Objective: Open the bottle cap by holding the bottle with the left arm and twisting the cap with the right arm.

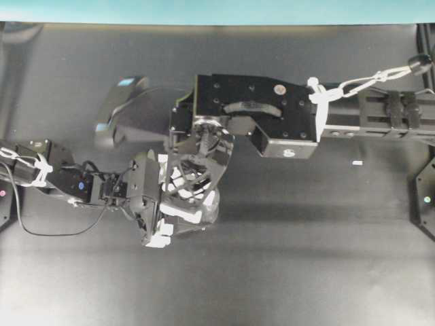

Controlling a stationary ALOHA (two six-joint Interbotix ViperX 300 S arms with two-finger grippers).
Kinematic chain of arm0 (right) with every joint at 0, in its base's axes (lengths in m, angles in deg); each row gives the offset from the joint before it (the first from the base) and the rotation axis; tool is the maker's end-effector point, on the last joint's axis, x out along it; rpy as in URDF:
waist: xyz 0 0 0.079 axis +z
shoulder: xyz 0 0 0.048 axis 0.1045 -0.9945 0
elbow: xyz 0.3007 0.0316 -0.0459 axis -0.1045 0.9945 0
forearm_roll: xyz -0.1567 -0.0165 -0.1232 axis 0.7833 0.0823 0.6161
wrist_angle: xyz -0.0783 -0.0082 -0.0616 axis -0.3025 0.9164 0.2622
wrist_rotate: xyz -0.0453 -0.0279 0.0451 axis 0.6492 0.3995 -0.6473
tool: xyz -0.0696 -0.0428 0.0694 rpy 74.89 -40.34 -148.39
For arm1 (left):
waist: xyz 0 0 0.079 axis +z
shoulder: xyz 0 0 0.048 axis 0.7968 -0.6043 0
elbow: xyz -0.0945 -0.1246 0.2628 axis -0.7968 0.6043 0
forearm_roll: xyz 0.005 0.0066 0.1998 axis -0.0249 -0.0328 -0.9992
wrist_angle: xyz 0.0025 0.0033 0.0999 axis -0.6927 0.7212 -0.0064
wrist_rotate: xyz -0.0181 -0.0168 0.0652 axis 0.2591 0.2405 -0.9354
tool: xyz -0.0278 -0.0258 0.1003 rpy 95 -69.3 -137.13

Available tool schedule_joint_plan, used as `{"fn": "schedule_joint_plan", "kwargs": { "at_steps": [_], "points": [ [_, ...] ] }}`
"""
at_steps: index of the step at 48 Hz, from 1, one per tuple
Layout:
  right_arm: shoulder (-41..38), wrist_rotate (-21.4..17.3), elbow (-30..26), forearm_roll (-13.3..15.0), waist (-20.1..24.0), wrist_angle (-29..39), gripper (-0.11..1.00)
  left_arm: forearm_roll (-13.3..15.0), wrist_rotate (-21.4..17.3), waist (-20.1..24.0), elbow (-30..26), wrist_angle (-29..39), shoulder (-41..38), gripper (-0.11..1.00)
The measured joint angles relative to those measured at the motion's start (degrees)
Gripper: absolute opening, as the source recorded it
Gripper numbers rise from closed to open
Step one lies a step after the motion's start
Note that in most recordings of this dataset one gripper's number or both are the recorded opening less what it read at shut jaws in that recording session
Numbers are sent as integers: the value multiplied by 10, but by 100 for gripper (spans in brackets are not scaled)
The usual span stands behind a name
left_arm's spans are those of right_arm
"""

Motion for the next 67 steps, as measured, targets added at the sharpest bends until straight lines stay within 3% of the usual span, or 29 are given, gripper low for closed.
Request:
{"fn": "schedule_joint_plan", "kwargs": {
  "at_steps": [15,27,39,47,67],
  "points": [
    [-2,236,-2,-1,0,-4,37,0,0,0,0,0,-1,83],
    [-1,309,-2,9,8,-11,37,0,0,1,0,0,-1,83],
    [3,419,5,13,16,-41,37,0,-2,1,4,-1,0,83],
    [13,443,25,13,15,-54,37,-1,0,2,3,4,0,83],
    [34,443,59,14,21,-67,37,0,-1,1,-2,16,0,83]
  ]
}}
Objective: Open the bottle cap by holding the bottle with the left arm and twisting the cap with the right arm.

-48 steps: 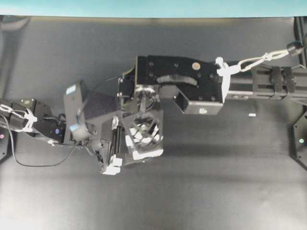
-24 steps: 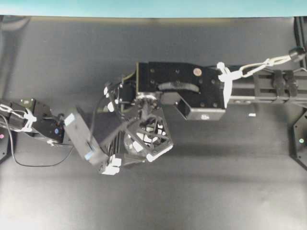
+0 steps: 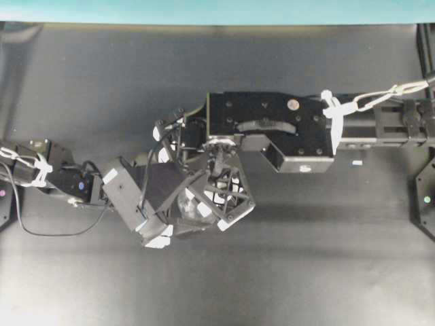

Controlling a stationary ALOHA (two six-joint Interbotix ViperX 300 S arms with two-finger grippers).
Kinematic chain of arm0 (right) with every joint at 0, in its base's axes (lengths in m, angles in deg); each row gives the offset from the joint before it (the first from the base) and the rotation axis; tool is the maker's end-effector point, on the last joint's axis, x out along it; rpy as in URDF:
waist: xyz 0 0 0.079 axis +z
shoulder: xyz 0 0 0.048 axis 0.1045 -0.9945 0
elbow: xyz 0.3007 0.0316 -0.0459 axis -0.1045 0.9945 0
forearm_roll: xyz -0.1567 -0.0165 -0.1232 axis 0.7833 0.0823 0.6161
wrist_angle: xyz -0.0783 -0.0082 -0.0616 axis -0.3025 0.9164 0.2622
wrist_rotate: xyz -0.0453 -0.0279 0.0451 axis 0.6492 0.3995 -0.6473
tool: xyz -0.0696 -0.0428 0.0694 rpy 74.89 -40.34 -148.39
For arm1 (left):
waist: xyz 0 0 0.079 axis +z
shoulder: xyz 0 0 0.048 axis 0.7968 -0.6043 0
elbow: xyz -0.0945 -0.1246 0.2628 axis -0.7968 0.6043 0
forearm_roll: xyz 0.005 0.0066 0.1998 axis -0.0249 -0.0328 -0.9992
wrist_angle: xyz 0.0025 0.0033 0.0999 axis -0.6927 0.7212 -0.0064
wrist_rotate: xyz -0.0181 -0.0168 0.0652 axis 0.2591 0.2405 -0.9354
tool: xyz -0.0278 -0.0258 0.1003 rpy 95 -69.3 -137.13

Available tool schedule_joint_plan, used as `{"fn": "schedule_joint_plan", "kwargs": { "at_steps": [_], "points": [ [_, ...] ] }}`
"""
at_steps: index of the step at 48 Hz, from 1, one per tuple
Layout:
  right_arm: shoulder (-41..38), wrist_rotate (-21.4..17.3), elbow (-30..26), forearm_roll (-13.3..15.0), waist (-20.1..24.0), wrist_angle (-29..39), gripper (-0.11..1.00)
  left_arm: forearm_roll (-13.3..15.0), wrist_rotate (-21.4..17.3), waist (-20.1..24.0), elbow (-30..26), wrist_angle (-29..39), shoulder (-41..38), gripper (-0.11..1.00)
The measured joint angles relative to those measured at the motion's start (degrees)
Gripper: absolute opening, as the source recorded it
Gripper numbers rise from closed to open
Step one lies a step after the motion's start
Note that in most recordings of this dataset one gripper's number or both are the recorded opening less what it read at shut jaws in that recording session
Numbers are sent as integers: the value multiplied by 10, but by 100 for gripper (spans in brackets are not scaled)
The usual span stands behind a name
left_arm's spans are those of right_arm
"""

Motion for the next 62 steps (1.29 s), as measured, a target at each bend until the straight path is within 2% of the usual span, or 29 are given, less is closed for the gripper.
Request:
{"fn": "schedule_joint_plan", "kwargs": {
  "at_steps": [18,20,27,30,50,62],
  "points": [
    [3,-23,2,7,0,-8,38,-1,0,0,-1,7,0,83],
    [4,-25,3,8,0,-10,44,0,0,0,-1,8,0,83],
    [3,-48,8,7,2,-20,78,0,1,1,-1,12,1,83],
    [4,-62,10,7,2,-24,84,0,1,0,-2,13,1,83],
    [54,-146,20,13,2,-25,83,0,1,0,-2,16,2,83],
    [124,-193,82,15,2,-47,83,0,1,0,-2,16,2,83]
  ]
}}
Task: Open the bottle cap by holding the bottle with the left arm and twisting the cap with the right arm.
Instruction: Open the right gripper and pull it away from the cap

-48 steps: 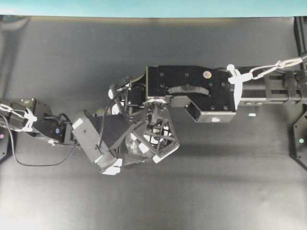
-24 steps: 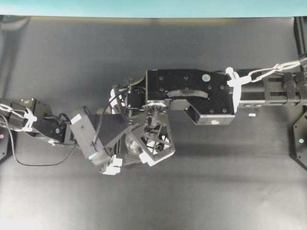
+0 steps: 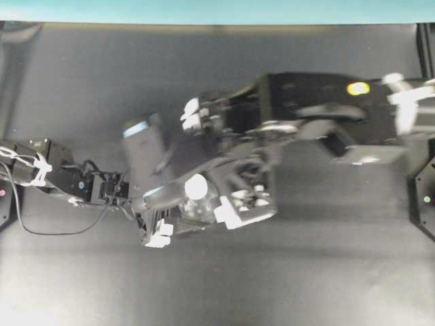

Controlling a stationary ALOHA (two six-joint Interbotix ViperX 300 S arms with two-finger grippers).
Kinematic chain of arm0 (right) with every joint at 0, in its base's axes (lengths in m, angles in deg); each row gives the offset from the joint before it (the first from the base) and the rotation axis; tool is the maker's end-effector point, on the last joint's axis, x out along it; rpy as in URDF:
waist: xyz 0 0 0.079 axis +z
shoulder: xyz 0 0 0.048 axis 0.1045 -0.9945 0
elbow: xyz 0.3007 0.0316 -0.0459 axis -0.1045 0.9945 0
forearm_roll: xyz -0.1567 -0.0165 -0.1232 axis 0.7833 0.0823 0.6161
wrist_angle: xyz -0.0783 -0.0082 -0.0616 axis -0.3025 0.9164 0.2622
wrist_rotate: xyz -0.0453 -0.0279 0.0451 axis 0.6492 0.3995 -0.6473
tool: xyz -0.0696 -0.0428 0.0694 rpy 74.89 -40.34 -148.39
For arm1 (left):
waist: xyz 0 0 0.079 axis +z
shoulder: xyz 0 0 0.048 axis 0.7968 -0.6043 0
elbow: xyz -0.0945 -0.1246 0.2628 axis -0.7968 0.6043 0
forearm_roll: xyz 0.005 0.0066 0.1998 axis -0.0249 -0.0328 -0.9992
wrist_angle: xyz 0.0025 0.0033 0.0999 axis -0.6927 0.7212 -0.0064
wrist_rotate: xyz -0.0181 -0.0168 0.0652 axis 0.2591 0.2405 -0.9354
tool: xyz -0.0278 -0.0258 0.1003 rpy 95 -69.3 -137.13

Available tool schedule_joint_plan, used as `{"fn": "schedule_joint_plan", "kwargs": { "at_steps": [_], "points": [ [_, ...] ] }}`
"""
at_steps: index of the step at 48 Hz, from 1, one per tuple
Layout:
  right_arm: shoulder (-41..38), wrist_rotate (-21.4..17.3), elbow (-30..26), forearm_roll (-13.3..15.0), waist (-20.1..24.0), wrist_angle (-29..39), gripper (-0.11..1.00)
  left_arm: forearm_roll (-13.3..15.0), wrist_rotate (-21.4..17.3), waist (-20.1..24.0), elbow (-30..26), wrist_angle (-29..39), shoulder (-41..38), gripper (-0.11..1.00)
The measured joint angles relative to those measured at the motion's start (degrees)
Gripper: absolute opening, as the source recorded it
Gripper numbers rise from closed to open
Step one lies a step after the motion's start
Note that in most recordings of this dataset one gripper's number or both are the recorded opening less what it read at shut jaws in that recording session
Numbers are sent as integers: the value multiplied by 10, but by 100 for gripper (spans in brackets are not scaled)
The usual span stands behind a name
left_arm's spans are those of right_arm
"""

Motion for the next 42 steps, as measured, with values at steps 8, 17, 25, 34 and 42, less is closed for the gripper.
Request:
{"fn": "schedule_joint_plan", "kwargs": {
  "at_steps": [8,17,25,34,42],
  "points": [
    [49,-39,67,0,0,-49,83,0,0,1,0,0,1,83],
    [120,-89,153,0,0,-141,83,0,0,0,0,1,0,83],
    [173,-121,227,0,1,-202,82,0,0,1,0,2,3,83],
    [230,-128,300,0,4,-289,82,0,0,0,0,9,6,83],
    [287,-129,370,0,4,-363,82,0,0,-1,-1,21,8,83]
  ]
}}
